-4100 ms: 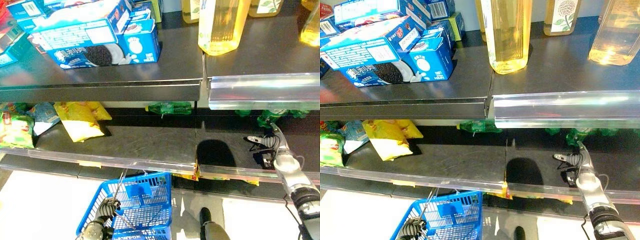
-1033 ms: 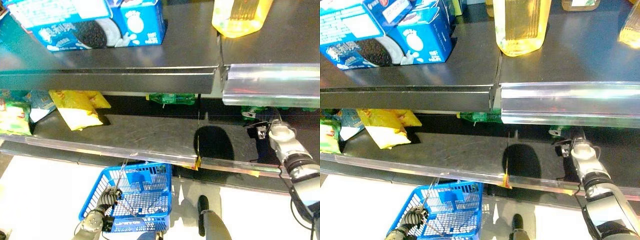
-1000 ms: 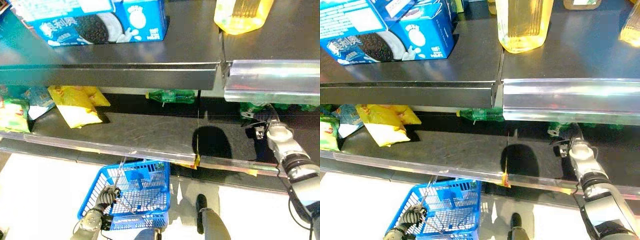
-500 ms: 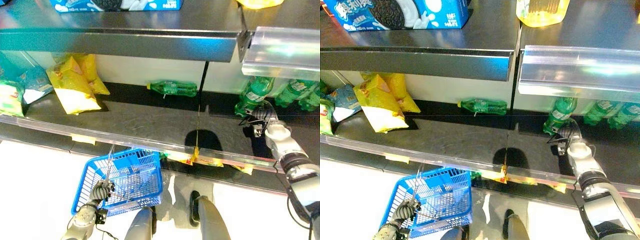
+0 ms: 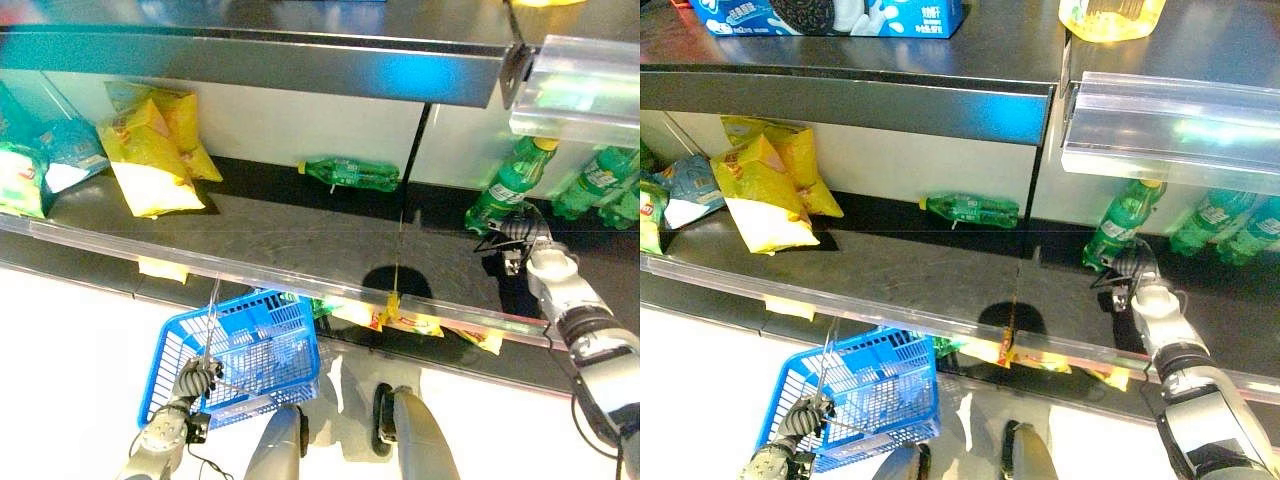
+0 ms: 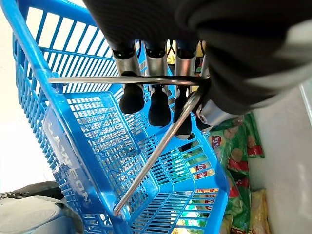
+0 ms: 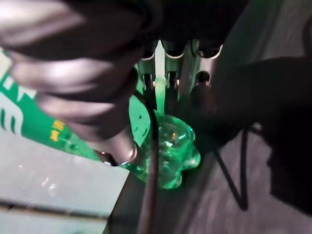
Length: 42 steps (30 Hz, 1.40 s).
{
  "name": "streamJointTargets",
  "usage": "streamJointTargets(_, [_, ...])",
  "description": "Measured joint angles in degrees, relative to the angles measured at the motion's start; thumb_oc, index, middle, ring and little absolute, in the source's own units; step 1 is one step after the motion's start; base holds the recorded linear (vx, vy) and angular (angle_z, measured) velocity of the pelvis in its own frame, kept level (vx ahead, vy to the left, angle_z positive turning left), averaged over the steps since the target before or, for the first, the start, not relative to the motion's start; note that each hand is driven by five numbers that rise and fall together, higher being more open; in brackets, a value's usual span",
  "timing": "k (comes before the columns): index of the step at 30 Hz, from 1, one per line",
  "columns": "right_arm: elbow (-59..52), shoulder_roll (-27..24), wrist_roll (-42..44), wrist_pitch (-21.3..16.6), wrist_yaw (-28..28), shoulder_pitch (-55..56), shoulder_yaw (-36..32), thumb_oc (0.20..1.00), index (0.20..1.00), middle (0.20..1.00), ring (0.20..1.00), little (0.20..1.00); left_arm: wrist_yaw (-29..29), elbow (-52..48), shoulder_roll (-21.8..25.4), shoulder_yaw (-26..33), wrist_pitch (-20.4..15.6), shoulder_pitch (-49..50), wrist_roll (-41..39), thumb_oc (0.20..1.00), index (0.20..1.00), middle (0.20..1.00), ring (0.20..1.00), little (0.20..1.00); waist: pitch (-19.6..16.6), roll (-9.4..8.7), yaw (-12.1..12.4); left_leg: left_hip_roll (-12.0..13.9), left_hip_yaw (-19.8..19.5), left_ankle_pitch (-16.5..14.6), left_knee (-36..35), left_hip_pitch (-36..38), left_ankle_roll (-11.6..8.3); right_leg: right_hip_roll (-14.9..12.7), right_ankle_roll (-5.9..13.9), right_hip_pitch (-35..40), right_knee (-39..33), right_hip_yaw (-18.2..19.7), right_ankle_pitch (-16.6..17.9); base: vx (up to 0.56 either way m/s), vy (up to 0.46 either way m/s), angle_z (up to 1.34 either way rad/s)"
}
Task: Pick up the snacks into the basket
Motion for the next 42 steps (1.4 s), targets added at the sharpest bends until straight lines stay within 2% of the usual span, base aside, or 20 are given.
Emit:
streamJointTargets(6, [-13.12, 5.11, 1.77, -0.13, 2.16, 7.26, 0.34, 0.200, 0.200, 0.200, 0.200, 0.200, 0.07, -0.95, 0.79, 0.39, 0.08, 0.44, 0.09, 0.200, 0.200, 0.200, 0.200, 0.200, -0.15, -1.49, -0.06, 0.37, -0.20, 0.33, -2.01, 0.94, 0.17, 0.44, 0.21, 1.40, -2.87, -0.55, 0.97, 0.00, 0.005, -0.01])
streamJointTargets(10, [-22.43, 7.90, 2.99, -1.04, 4.55, 12.69, 2.48, 0.200, 0.200, 0.200, 0.200, 0.200, 0.50, -0.97, 1.73, 0.42, 0.32, 0.49, 0.18, 0.200, 0.200, 0.200, 0.200, 0.200, -0.53, -2.71, -0.11, 0.74, 0.79, 2.92, -7.02, 1.63, 0.19, 0.98, 0.08, 1.98, -8.19, -0.29, 4.18, -0.04, 0.039, -0.13])
streamJointTargets(15, [-29.61, 9.82, 4.44, -1.27, 6.73, 17.11, 5.04, 0.200, 0.200, 0.200, 0.200, 0.200, 0.79, -0.71, 1.62, 0.08, 0.45, -0.43, 4.56, 0.200, 0.200, 0.200, 0.200, 0.200, -0.46, -3.92, -0.39, 0.57, 2.37, 5.33, -12.99, 3.59, 0.89, 1.18, 0.78, 3.33, -13.67, 0.74, 6.87, -0.04, 0.016, -0.11])
streamJointTargets(19, [-33.84, 10.28, 4.56, -2.05, 8.65, 18.81, 8.20, 0.200, 0.200, 0.200, 0.200, 0.200, 1.93, 2.17, 1.40, -1.24, 0.48, -3.86, 7.67, 0.200, 0.200, 0.200, 0.200, 0.200, -0.59, -4.34, -1.88, 0.37, 2.56, 7.49, -17.72, 4.60, 1.25, 1.32, 1.09, 4.40, -18.46, 0.71, 9.31, -0.02, 0.011, -0.02])
streamJointTargets(25, [-36.01, 11.87, 5.56, -2.42, 10.43, 18.95, 13.85, 0.200, 0.200, 0.200, 0.200, 0.200, 3.47, 4.29, 0.45, -2.68, 0.78, -6.92, 11.38, 0.200, 0.200, 0.200, 0.200, 0.200, -0.69, -5.00, -3.12, 0.68, 3.51, 11.57, -26.05, 8.06, 1.34, 2.07, 1.24, 7.26, -26.39, 0.84, 13.18, -0.02, 0.003, -0.06])
streamJointTargets(33, [-38.35, 12.58, 4.13, -3.99, 13.63, 18.94, 17.13, 0.200, 0.200, 0.200, 0.200, 0.200, 4.02, 2.01, 0.50, -4.85, 0.86, -8.35, 12.65, 0.200, 0.200, 0.200, 0.200, 0.200, -1.13, -5.71, -3.04, 0.84, 3.51, 14.32, -31.57, 10.90, 1.07, 2.52, 1.16, 9.48, -30.41, 0.71, 14.95, -0.03, -0.003, 0.00])
streamJointTargets(36, [-34.73, 14.35, -0.69, -3.99, 14.30, 19.18, 19.38, 0.200, 0.200, 0.200, 0.200, 0.200, 4.01, 1.57, 0.47, -5.12, 0.86, -8.45, 13.40, 0.200, 0.200, 0.200, 0.200, 0.200, -1.49, -6.28, -3.03, 0.87, 3.42, 14.36, -31.53, 11.24, 1.04, 2.53, 1.16, 9.91, -30.36, 0.67, 14.95, 0.00, 0.000, 0.00])
streamJointTargets(42, [-29.08, 16.65, -11.71, -3.87, 14.58, 20.84, 22.79, 0.200, 0.200, 0.200, 0.200, 0.200, 3.96, 0.57, 0.53, -6.29, 0.75, -8.29, 13.51, 0.200, 0.200, 0.200, 0.200, 0.200, -1.50, -6.29, -2.77, 0.70, 2.18, 14.66, -31.49, 13.09, 0.94, 2.23, 1.31, 12.43, -30.42, -0.05, 14.82, -0.01, -0.010, 0.09])
